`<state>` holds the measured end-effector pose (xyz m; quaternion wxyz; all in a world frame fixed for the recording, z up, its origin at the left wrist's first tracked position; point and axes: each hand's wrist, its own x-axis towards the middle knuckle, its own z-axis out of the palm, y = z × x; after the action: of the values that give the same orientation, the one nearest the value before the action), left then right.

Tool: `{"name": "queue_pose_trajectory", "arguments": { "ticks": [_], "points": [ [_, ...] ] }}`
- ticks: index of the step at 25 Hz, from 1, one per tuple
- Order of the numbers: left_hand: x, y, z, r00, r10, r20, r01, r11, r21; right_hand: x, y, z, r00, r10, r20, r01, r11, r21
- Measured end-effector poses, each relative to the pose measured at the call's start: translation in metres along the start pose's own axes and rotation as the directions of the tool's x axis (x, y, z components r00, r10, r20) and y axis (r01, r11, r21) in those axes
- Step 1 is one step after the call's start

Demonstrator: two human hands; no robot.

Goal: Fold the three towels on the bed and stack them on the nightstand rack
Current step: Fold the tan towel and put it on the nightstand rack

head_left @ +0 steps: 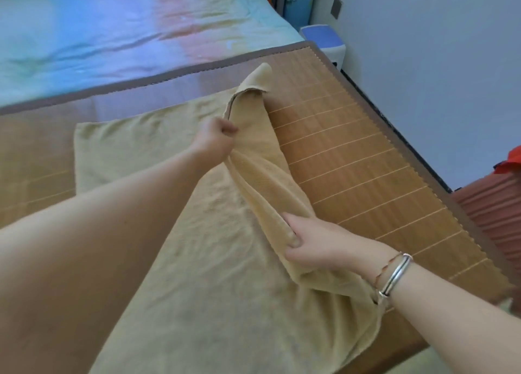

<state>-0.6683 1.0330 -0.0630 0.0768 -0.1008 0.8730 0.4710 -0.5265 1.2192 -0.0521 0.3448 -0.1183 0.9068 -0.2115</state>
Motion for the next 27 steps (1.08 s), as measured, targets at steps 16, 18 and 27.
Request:
{"name": "queue_pose_trajectory", "arguments": {
  "ticks": [16,18,27],
  "points": [
    [-0.089,-0.235,-0.167,0.972,-0.207,0.113,0.199,0.977,0.079,0.023,-0.197,0.219,0.964,-0.177,0.197,0.166,0.984,0.070],
    [-0.090,-0.246,-0.165,0.971,-0.207,0.121,0.202,0.978,0.057,0.020,-0.199,0.224,0.962,-0.157,0.223,0.150,0.987,0.050],
    [-0.156,-0.252,-0.143,0.959,-0.278,-0.046,0.273,0.957,-0.103,-0.008,-0.205,0.264,0.975,-0.082,0.205,0.132,0.961,-0.243]
  ]
}}
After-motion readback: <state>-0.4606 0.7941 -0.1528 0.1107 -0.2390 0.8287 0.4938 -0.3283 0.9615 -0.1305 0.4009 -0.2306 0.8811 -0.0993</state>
